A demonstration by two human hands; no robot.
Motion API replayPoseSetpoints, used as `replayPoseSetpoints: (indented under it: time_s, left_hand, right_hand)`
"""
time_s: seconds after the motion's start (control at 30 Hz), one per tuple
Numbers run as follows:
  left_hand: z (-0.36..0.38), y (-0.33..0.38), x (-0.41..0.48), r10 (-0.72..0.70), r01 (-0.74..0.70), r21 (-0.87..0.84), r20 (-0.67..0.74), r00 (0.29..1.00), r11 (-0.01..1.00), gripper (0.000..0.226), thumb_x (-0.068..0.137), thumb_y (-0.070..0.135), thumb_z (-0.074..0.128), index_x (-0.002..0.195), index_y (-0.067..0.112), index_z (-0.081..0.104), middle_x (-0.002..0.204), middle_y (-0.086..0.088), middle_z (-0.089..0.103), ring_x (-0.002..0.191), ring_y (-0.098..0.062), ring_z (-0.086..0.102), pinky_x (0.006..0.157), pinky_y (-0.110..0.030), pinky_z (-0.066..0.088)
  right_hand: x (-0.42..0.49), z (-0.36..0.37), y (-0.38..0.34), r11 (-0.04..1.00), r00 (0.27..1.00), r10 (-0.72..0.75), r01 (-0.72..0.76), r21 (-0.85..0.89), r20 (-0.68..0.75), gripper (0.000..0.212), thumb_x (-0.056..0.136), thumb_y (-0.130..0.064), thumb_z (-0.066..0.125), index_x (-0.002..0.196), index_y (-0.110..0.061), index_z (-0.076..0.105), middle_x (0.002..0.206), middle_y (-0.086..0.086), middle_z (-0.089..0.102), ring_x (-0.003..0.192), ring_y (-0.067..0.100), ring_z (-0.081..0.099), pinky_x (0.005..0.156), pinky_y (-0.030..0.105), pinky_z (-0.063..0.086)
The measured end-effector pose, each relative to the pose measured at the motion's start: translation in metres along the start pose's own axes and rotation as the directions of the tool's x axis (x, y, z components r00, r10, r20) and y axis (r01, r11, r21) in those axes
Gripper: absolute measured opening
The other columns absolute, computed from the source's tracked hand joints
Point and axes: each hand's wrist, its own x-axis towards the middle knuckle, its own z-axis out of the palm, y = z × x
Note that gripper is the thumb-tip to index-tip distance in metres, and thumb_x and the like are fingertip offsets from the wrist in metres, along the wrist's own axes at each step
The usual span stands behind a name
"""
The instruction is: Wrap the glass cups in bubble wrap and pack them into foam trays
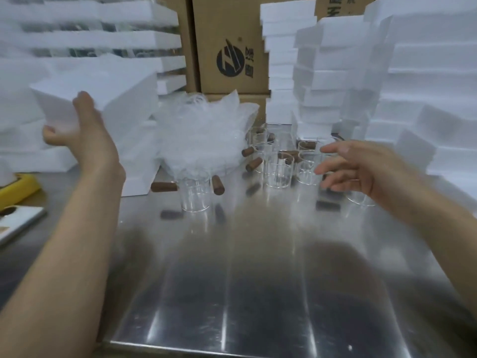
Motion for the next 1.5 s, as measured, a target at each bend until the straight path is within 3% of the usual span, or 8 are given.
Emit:
replayPoseSetpoints:
  time_s: [0.1,0.33,0.4,0.5,0.87,1.13,1.33,1.5]
  left_hand:
    - [0.005,-0.007,0.007,-0.011,0.010,0.048,0.031,0.999,0.999,0.091,0.081,0.055,0.060,0.147,0.020,0.008,0.121,0.004,0.041,0.085,0.001,0.045,0.071,-0.021,0.038]
    - [0.014,-0.012,0.004,-0.004,0.023,0.173,-0.112,0.994,0.985,0.096,0.082,0.059,0.059,0.151,0.024,0.002,0.152,-0.007,0.016,0.116,-0.020,0.036,0.097,-0.031,0.028]
    - [0.013,-0.016,0.008,0.005,0.020,0.303,-0.080,0.997,0.953,0.092,0.086,0.058,0.055,0.151,0.019,0.003,0.158,-0.010,0.000,0.145,-0.024,0.009,0.113,-0.035,0.017]
    - [0.008,-0.020,0.017,0.036,-0.019,0.433,-0.033,0.999,0.901,0.084,0.088,0.060,0.051,0.146,0.013,0.013,0.159,-0.011,-0.015,0.147,-0.026,-0.015,0.119,-0.036,0.004]
    - [-0.007,-0.029,0.021,0.218,-0.244,0.607,0.118,0.969,0.757,0.115,0.072,0.083,0.044,0.154,0.020,-0.005,0.159,-0.009,0.004,0.146,-0.031,0.006,0.115,-0.058,0.003]
    - [-0.020,-0.042,0.021,0.326,-0.405,0.749,0.263,0.908,0.524,0.121,0.070,0.044,0.075,0.152,0.009,-0.007,0.145,-0.022,0.021,0.128,-0.040,0.027,0.108,-0.050,0.032]
    - [-0.017,-0.054,0.019,0.398,-0.459,0.717,0.270,0.877,0.525,0.121,0.067,0.046,0.074,0.153,0.008,-0.002,0.144,-0.021,0.025,0.126,-0.042,0.031,0.106,-0.050,0.028]
    - [-0.013,-0.063,0.014,0.299,-0.319,0.686,0.153,0.942,0.654,0.128,0.065,0.056,0.073,0.152,0.007,-0.006,0.149,-0.022,0.016,0.134,-0.039,0.028,0.113,-0.047,0.018]
  right_hand:
    - [-0.003,0.003,0.000,0.999,0.998,-0.016,0.018,-0.032,0.062,0.019,0.080,-0.038,0.068,0.095,-0.029,0.074,0.093,0.013,0.074,0.073,0.022,0.071,0.063,0.024,0.057]
    - [-0.005,0.006,0.000,0.999,0.998,-0.024,0.027,-0.046,0.065,0.018,0.083,-0.031,0.059,0.092,-0.030,0.075,0.092,0.013,0.074,0.073,0.020,0.071,0.063,0.023,0.056]
    - [-0.005,0.006,0.002,0.997,0.998,-0.020,0.024,-0.071,0.064,0.023,0.093,-0.021,0.054,0.092,-0.030,0.075,0.092,0.013,0.074,0.072,0.020,0.071,0.063,0.023,0.056]
    - [-0.006,0.007,0.003,0.995,0.997,-0.015,0.023,-0.099,0.073,0.026,0.095,-0.018,0.052,0.095,-0.030,0.074,0.093,0.011,0.074,0.073,0.019,0.071,0.062,0.021,0.055]
    - [-0.008,0.009,0.001,0.990,0.998,0.019,-0.010,-0.140,0.062,0.018,0.095,-0.017,0.054,0.100,-0.022,0.071,0.094,0.011,0.074,0.077,0.021,0.071,0.063,0.021,0.054]
    - [-0.008,0.010,0.003,0.983,0.997,0.057,-0.047,-0.176,0.053,0.017,0.095,-0.017,0.054,0.104,-0.019,0.069,0.094,0.009,0.075,0.079,0.022,0.072,0.067,0.023,0.057]
    - [-0.007,0.018,0.007,0.973,0.992,0.101,-0.081,-0.215,0.080,0.019,0.096,-0.014,0.052,0.102,-0.020,0.069,0.092,0.008,0.074,0.079,0.023,0.072,0.075,0.030,0.059]
    - [-0.007,0.024,0.014,0.957,0.983,0.156,-0.126,-0.262,0.101,0.017,0.095,-0.009,0.054,0.102,-0.015,0.068,0.089,0.008,0.075,0.077,0.021,0.070,0.074,0.029,0.058]
